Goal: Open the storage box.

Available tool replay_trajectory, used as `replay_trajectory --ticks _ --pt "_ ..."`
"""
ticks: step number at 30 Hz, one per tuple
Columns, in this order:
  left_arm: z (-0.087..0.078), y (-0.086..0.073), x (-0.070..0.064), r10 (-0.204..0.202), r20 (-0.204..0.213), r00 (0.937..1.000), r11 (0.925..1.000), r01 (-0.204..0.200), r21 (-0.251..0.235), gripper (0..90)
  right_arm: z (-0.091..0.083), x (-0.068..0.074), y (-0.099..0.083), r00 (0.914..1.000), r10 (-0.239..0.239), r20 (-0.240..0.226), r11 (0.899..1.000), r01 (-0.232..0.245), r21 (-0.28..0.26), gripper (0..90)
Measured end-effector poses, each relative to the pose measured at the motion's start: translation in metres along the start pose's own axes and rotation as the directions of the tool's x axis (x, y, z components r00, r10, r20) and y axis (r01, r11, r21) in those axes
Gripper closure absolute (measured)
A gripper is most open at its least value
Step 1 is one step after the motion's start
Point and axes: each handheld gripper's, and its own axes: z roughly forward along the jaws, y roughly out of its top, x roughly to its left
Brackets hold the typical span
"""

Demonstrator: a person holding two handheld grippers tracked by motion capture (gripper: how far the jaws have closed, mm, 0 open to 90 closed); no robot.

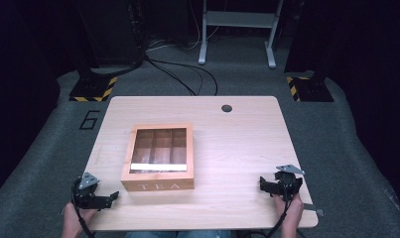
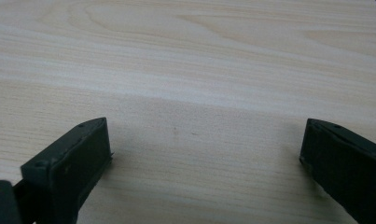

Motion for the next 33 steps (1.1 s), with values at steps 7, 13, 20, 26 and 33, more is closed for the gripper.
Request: replay_trajectory --ticks 7,13,20,26,33 --pt "0.0 0.0 0.0 0.0 0.0 1.0 1.0 0.0 0.0 0.7 0.0001 -0.0001 0.0 1.0 -0.001 0.0 1.0 0.001 -0.001 1.2" --pt "0.0 0.0 0.0 0.0 0.0 1.0 1.0 0.0 0.0 0.7 0.0 0.0 0.0 1.0 0.0 0.0 1.0 0.0 0.0 1.2" --pt "0.0 0.0001 0.0 0.0 0.0 1.0 1.0 0.0 0.0 0.6 0.0 -0.0001 0.0 1.0 -0.001 0.0 1.0 0.001 0.0 1.2" --pt "-0.0002 0.0004 -0.0001 0.007 0.007 1.0 1.0 -0.007 0.002 0.2 -0.0001 0.0002 0.0 1.0 0.002 0.001 1.0 -0.002 0.001 1.2" --pt "-0.0019 0.0007 -0.0003 -0.002 0.033 0.9995 0.9998 0.002 -0.02 0.3 -0.0001 0.0002 0.0 1.0 0.002 0.001 1.0 -0.002 0.001 1.2"
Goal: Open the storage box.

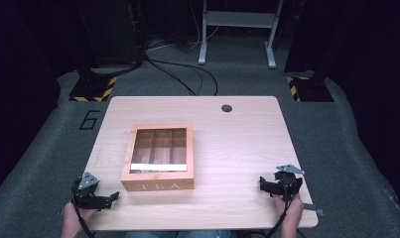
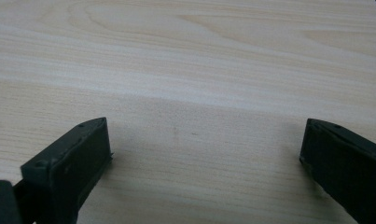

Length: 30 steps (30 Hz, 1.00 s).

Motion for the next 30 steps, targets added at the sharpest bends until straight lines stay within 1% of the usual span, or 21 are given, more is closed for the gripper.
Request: replay_trajectory --ticks 1,2,3,5,6,7,8,9,10,11,13,14,15,22,24,25,27,30 --pt "-0.001 0.0 -0.001 -0.003 0.01 0.9999 1.0 0.003 -0.009 0.3 0.0 0.0 0.0 1.0 0.0 0.0 1.0 0.0 0.0 1.2" --pt "-0.001 0.0 -0.001 -0.003 0.01 0.9999 1.0 0.003 -0.009 0.3 0.0 0.0 0.0 1.0 0.0 0.0 1.0 0.0 0.0 1.2" --pt "-0.001 0.0 -0.004 -0.001 0.017 0.9998 0.9998 0.001 -0.022 0.2 0.0 0.0 0.0 1.0 0.0 0.0 1.0 0.0 0.0 1.3" --pt "-0.003 0.002 -0.007 0.012 0.022 0.9997 0.9995 -0.011 -0.031 0.2 0.0 0.0 0.0 1.0 0.0 0.0 1.0 0.0 0.0 1.2" --pt "-0.003 0.003 -0.008 0.011 0.027 0.9996 0.999 -0.01 -0.044 0.2 0.0 0.0 0.0 1.0 -0.002 0.0 1.0 0.002 0.001 1.2" --pt "-0.003 0.003 -0.008 0.011 0.027 0.9996 0.999 -0.01 -0.044 0.2 0.0 0.0 0.0 1.0 -0.002 0.0 1.0 0.002 0.001 1.2" --pt "-0.006 0.005 -0.01 0.008 0.041 0.9991 0.9982 -0.005 -0.06 0.2 0.0 0.0 0.0 1.0 0.0 0.0 1.0 0.0 0.0 1.3" --pt "-0.006 0.006 -0.012 0.005 0.041 0.9991 0.9968 -0.002 -0.08 0.2 0.0 0.0 0.0 1.0 0.0 0.0 1.0 0.0 0.0 1.2" --pt "-0.008 0.008 -0.013 0.009 0.049 0.9988 0.9969 -0.005 -0.078 0.2 0.0 0.0 0.0 1.0 0.0 0.0 1.0 0.0 0.0 1.2" --pt "-0.009 0.009 -0.014 0.012 0.045 0.9989 0.9956 -0.007 -0.093 0.2 0.0 0.0 0.0 1.0 0.0 0.0 1.0 0.0 0.0 1.2" --pt "-0.01 0.011 -0.015 0.019 0.048 0.9987 0.9951 -0.015 -0.098 0.2 0.0 0.0 0.0 1.0 0.0 0.0 1.0 0.0 0.0 1.2" --pt "-0.012 0.014 -0.017 0.026 0.056 0.9981 0.9939 -0.019 -0.108 0.3 0.0 0.0 0.0 1.0 0.0 0.0 1.0 0.0 0.0 1.2" --pt "-0.013 0.015 -0.018 0.031 0.061 0.9976 0.9938 -0.024 -0.108 0.3 0.0 0.0 0.0 1.0 0.0 0.0 1.0 0.0 0.0 1.2" --pt "-0.016 0.023 -0.024 0.038 0.079 0.9961 0.9901 -0.026 -0.138 0.1 0.0 0.0 0.0 1.0 0.0 0.0 1.0 0.0 0.0 1.2" --pt "-0.018 0.026 -0.027 0.044 0.091 0.9949 0.9879 -0.03 -0.152 0.1 0.0 0.0 0.0 1.0 0.0 0.0 1.0 0.0 0.0 1.3" --pt "-0.017 0.027 -0.028 0.038 0.095 0.9948 0.9859 -0.021 -0.166 0.1 0.0 0.0 0.0 1.0 0.0 0.0 1.0 0.0 0.0 1.2" --pt "-0.019 0.029 -0.029 0.044 0.104 0.9936 0.9855 -0.026 -0.168 0.0 0.0 0.0 0.0 1.0 0.0 0.0 1.0 0.0 0.0 1.2" --pt "-0.018 0.032 -0.03 0.048 0.105 0.9933 0.9836 -0.028 -0.178 0.1 0.0 0.0 0.0 1.0 0.0 0.0 1.0 0.0 0.0 1.3"
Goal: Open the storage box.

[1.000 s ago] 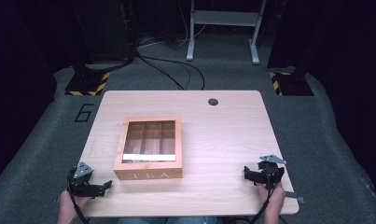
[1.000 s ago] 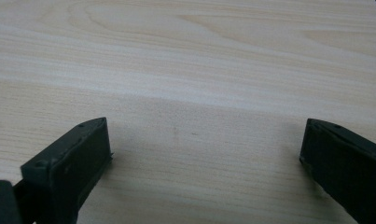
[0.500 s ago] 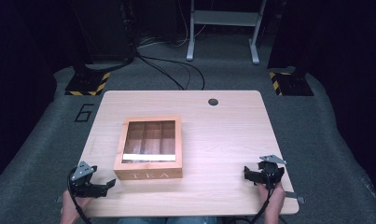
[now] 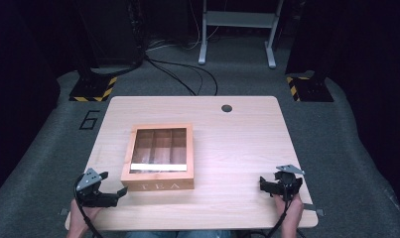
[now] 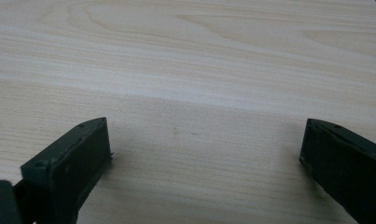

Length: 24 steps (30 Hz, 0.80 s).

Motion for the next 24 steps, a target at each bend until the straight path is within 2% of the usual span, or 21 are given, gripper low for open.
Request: replay_trajectory --ticks 6,9,11,14,18,23,24 --pt "0.005 0.005 -0.005 0.012 0.014 0.9998 0.9999 -0.012 -0.01 2.4 0.0 0.0 0.0 1.0 0.0 0.0 1.0 0.0 0.0 1.2" --pt "0.007 0.007 -0.009 0.028 0.029 0.9992 0.9994 -0.028 -0.02 9.5 0.0 0.0 0.0 1.0 0.0 0.0 1.0 0.0 0.0 1.2" --pt "0.009 0.007 -0.01 0.034 0.024 0.9991 0.999 -0.033 -0.03 15.9 0.0 0.0 0.0 1.0 0.0 0.0 1.0 0.0 0.0 1.2" --pt "0.011 0.007 -0.013 0.065 0.028 0.9975 0.9975 -0.064 -0.03 23.0 0.0 0.0 0.0 1.0 0.0 0.001 1.0 0.0 0.0 1.3" --pt "0.012 0.006 -0.016 0.086 0.041 0.9955 0.9958 -0.084 -0.036 27.8 0.0 0.0 0.0 1.0 0.0 0.0 1.0 0.0 0.0 1.2" --pt "0.011 0.004 -0.018 0.089 0.037 0.9953 0.9953 -0.088 -0.041 32.6 0.0 0.0 0.0 1.0 0.0 0.0 1.0 0.0 0.0 1.3" --pt "0.01 0.003 -0.018 0.08 0.036 0.9962 0.9959 -0.078 -0.046 33.4 0.0 0.0 0.0 1.0 0.0 0.0 1.0 0.0 0.0 1.2"
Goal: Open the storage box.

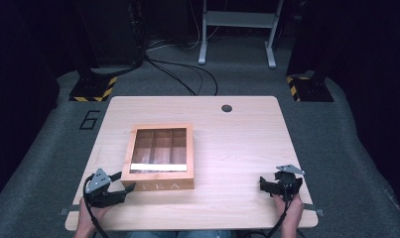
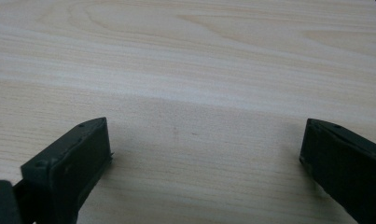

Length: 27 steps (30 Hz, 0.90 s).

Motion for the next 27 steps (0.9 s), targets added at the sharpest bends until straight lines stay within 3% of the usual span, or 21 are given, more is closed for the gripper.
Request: replay_trajectory --ticks 3,9,12,27 --pt "-0.0016 -0.0012 0.0003 -0.007 -0.001 1.0 0.9996 0.007 -0.026 35.1 0.0 0.0 0.0 1.0 0.0 0.0 1.0 0.0 0.0 1.2" --pt "-0.0031 -0.0012 -0.0009 0.001 -0.011 0.9999 0.9997 -0.001 -0.026 38.9 0.0 0.0 0.0 1.0 0.0 0.0 1.0 0.0 0.0 1.2" --pt "-0.0026 -0.0022 -0.0023 -0.017 -0.018 0.9997 0.999 0.016 -0.043 40.1 0.0 0.0 0.0 1.0 -0.001 0.0 1.0 0.001 0.0 1.3" --pt "-0.0019 -0.0032 -0.0042 -0.029 -0.042 0.9987 0.9955 0.025 -0.091 40.7 0.0 0.0 0.0 1.0 0.0 0.0 1.0 0.0 0.0 1.2"
